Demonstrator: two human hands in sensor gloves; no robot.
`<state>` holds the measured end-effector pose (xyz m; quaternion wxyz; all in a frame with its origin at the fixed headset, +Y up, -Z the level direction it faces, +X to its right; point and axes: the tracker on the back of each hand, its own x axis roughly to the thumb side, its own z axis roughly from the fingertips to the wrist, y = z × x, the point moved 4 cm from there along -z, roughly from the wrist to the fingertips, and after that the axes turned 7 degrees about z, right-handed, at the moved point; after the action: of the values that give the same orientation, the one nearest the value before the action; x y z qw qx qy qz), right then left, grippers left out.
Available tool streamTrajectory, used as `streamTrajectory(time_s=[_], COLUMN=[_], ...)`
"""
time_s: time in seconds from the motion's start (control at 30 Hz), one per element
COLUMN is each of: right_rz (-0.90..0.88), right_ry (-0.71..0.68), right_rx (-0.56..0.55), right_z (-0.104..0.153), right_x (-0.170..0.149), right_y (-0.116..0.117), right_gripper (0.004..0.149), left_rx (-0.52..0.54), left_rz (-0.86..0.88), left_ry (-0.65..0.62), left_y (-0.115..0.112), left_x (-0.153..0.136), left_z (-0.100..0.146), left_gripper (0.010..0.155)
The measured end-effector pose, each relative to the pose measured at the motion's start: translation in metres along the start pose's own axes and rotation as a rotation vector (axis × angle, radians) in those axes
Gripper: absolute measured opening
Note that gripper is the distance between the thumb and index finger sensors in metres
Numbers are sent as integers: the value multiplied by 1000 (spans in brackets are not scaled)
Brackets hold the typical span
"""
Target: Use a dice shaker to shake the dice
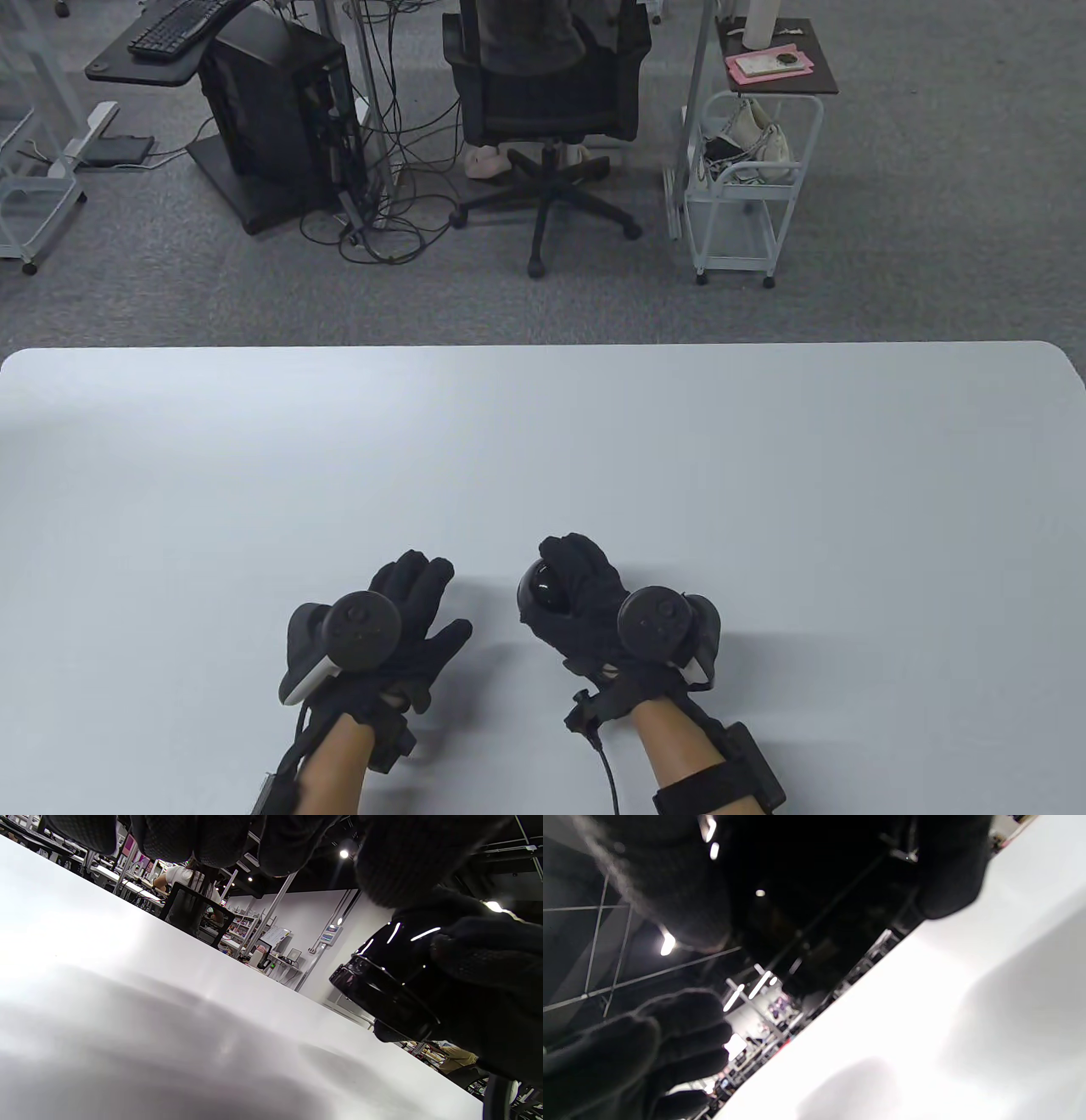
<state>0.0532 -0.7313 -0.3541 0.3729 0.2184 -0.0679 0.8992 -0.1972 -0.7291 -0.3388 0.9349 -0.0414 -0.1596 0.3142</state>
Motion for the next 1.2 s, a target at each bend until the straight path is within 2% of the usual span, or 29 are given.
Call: streamTrajectory(time_s=[0.1,0.63,0.97,1.1,1.2], right_rz=[25,70,179,180,247], right_ry=[2,25,57,60,69], right_rx=[36,85,229,245,318], right_z=[1,1,-3,-4,-4], right_x=[1,-1,-5,-4,-7], right_y=[7,16,36,39,47], right_gripper=[73,74,74,75,77], left_rx=[-6,-1,-7,-5,-5], left_rz=[-3,3,-2,-2,-2], left_ry=[-1,-4,0,1,1], left_y=[-1,0,-1,0,0], left_x=[0,0,0,0,0], left_z=[0,0,0,0,0], left_gripper=[75,75,75,75,75])
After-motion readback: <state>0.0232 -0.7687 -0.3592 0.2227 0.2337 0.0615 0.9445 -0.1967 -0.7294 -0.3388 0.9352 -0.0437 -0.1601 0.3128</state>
